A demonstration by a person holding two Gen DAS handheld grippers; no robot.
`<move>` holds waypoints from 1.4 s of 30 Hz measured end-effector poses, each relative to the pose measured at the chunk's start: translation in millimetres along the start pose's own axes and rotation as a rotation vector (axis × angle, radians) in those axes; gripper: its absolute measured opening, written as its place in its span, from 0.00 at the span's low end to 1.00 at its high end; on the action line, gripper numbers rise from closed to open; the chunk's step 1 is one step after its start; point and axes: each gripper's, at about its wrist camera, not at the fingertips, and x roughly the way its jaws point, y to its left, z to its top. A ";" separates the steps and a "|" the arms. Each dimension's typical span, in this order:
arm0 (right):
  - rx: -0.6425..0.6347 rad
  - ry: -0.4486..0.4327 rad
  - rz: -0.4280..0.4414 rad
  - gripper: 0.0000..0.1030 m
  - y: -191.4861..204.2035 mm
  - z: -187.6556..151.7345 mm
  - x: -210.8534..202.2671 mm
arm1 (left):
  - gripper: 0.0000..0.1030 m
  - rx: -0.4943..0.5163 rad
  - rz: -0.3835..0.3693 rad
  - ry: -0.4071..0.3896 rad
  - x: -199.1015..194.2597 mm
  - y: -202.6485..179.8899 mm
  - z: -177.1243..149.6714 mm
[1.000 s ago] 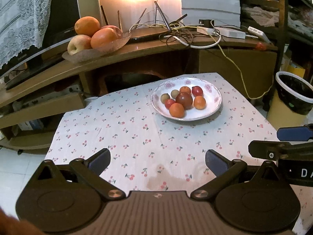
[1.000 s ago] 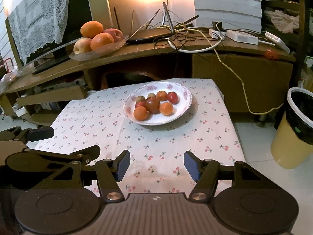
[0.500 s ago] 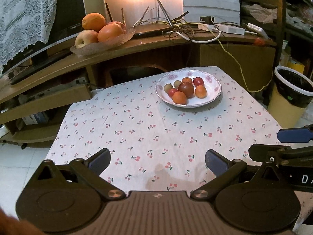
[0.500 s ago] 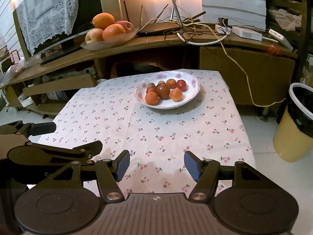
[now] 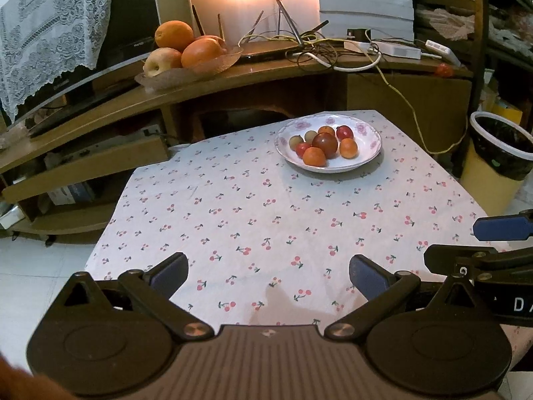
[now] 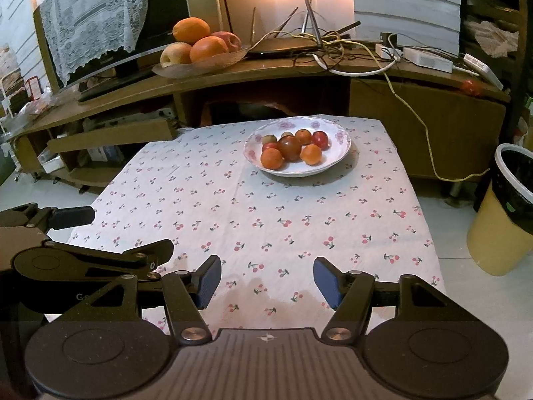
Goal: Organize fruits
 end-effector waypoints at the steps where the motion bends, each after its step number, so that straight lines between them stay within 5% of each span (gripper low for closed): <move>1: -0.002 0.000 0.001 0.61 0.8 -1.2 -0.8 | 1.00 -0.001 0.003 -0.001 -1.3 0.2 -1.4; 42: -0.026 0.002 0.003 0.61 15.3 -20.2 -11.0 | 1.00 0.008 0.022 0.010 -12.0 0.1 -19.2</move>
